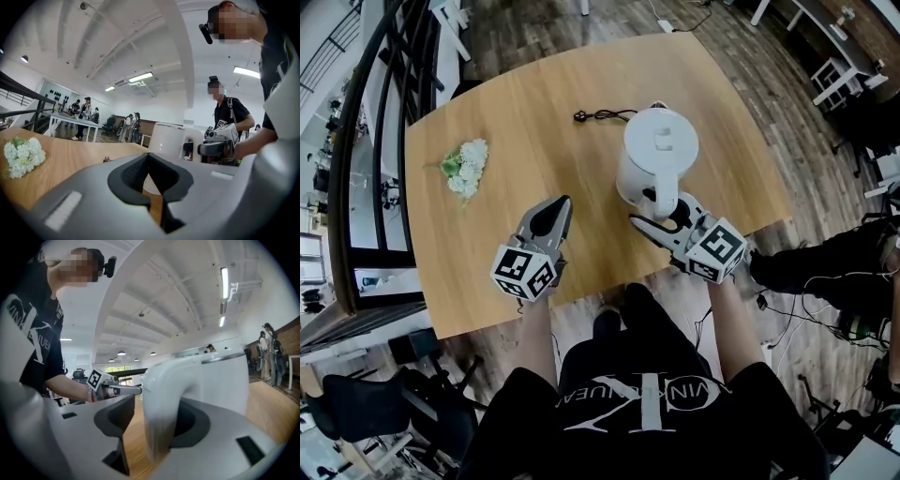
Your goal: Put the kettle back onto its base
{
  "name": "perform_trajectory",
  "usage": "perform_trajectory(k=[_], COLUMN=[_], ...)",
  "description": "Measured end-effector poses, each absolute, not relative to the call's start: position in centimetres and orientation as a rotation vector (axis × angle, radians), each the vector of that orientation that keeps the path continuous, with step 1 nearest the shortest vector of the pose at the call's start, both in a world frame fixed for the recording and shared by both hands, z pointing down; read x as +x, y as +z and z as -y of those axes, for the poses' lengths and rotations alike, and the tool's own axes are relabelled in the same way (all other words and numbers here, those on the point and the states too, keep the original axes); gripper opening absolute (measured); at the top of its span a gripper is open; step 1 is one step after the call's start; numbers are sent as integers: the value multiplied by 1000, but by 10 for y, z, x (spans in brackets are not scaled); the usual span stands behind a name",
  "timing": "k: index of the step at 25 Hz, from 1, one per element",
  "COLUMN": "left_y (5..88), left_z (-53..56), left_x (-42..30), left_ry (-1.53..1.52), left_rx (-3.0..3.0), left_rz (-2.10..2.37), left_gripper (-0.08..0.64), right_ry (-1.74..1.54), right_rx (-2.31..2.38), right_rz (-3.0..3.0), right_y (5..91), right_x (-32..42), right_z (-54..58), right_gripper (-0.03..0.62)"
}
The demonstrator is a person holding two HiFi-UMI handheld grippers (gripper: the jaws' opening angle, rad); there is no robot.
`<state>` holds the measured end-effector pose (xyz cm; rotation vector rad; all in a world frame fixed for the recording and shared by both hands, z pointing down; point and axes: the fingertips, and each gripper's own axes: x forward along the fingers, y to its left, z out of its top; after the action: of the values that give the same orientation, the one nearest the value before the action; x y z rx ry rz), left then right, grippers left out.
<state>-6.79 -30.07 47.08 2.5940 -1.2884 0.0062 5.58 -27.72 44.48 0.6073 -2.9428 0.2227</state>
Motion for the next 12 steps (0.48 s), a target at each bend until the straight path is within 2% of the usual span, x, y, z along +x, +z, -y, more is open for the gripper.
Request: perform_trajectory(k=[3, 12], left_y=[471, 479], left_z=[299, 287], left_x=[-54, -32], left_ry=[3, 65], left_rx=[2608, 2631], left_rz=[1252, 1168], left_gripper=[11, 11], right_ry=[244, 207], right_rx=[364, -15], right_rz=[2909, 2821], right_y=[447, 449], right_x=[56, 71], right_z=[268, 253], right_gripper=[224, 227])
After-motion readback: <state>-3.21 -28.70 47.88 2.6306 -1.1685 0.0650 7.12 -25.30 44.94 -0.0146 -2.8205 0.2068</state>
